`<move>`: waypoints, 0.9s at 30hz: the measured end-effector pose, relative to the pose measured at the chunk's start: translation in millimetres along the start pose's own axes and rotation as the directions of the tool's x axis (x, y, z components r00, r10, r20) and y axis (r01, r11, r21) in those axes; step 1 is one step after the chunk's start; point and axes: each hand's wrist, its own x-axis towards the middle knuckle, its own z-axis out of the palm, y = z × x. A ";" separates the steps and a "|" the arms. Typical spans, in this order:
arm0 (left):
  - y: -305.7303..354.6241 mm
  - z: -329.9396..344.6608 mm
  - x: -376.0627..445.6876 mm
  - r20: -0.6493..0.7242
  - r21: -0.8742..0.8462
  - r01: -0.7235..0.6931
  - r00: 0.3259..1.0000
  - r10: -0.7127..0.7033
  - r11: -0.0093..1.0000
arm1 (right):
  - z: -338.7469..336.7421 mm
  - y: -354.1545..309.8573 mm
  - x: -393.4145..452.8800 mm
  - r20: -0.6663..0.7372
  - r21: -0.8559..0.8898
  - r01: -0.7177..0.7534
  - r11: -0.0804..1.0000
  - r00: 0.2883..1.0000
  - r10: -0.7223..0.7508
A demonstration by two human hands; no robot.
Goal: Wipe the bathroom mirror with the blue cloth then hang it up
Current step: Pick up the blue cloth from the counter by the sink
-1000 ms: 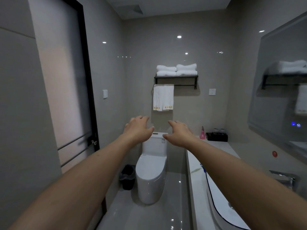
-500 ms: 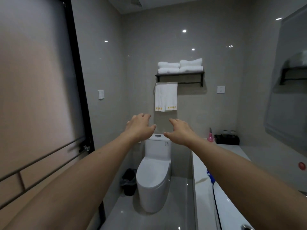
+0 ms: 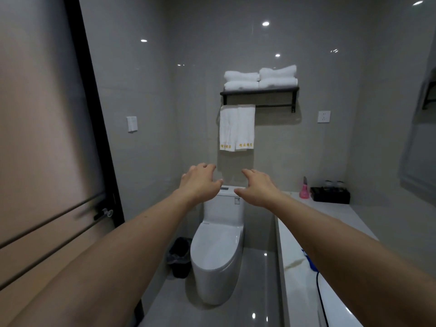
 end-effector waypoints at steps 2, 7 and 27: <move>-9.9 13.9 21.5 0.007 0.004 -0.016 1.000 0.016 1.000 | 13.1 3.2 21.5 -0.007 0.010 -0.015 1.000 1.000 0.015; -39.8 41.4 84.7 0.054 0.012 -0.037 0.998 0.037 0.999 | 45.7 4.2 82.8 0.012 0.012 -0.060 0.998 0.998 0.060; -106.6 124.1 322.8 0.074 -0.075 -0.167 0.982 0.173 0.983 | 97.5 35.5 309.1 -0.009 -0.030 -0.198 0.980 0.980 0.197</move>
